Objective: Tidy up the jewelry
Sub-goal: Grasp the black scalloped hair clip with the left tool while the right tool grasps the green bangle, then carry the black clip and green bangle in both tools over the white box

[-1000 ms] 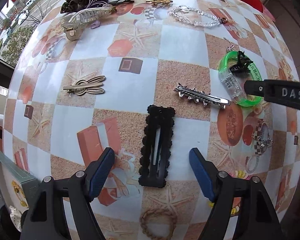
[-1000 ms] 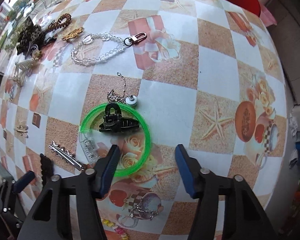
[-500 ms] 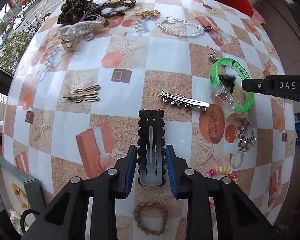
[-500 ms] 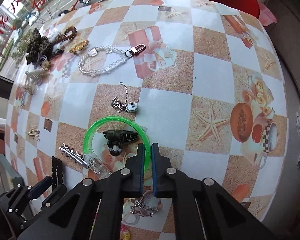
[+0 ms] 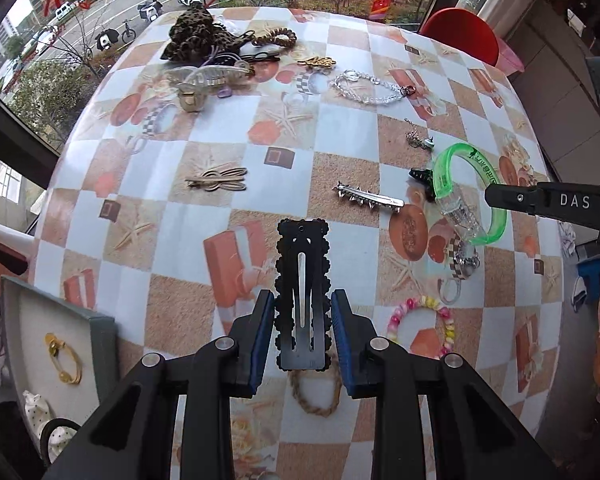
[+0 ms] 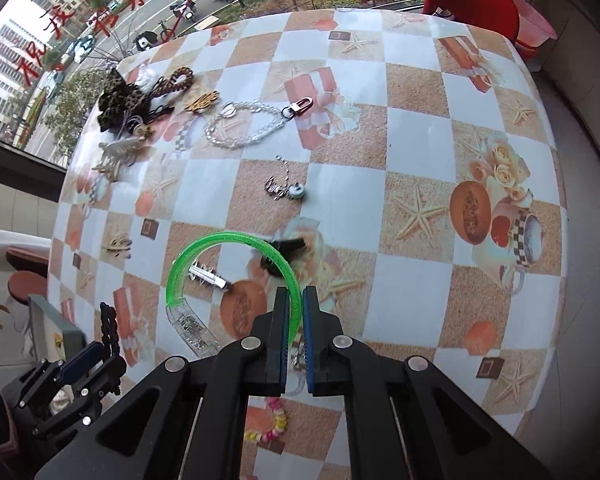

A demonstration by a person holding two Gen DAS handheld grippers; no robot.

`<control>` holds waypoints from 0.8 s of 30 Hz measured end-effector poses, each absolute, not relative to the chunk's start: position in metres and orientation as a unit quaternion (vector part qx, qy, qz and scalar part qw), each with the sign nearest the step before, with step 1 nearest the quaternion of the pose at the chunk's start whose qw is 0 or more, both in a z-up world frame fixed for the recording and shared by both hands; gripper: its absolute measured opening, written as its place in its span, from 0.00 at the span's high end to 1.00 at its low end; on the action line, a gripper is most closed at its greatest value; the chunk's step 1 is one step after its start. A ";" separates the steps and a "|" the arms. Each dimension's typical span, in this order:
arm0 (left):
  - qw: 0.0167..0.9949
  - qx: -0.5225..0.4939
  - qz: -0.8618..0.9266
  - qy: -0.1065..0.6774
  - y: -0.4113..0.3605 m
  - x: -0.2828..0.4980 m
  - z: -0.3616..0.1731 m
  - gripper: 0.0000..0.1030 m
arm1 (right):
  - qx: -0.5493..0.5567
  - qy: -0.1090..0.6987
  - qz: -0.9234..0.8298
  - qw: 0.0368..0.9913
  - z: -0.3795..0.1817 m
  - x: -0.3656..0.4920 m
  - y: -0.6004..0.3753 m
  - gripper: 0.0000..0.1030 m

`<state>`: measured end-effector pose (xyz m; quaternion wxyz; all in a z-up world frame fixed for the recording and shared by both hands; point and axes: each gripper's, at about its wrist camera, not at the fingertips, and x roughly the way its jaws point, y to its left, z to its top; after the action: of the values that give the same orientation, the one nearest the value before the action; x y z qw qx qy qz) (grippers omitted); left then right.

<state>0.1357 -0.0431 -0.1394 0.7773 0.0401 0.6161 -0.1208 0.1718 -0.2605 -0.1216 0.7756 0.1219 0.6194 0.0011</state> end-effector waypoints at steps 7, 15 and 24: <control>0.781 0.025 -0.108 0.614 -0.017 0.107 -0.127 0.68 | 0.116 0.625 0.016 0.771 -0.114 0.147 -0.244 0.93; 0.785 0.020 -0.105 0.610 0.015 0.077 -0.115 0.68 | 0.102 0.627 0.033 0.772 -0.105 0.131 -0.207 0.93; 0.788 0.008 -0.093 0.608 0.081 0.052 -0.108 0.68 | 0.080 0.627 0.068 0.772 -0.097 0.118 -0.126 0.93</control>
<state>0.0519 0.0805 -0.1079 0.7885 0.0082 0.6080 -0.0927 0.1182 -0.1261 -0.0974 0.7718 0.0804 0.6271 0.0682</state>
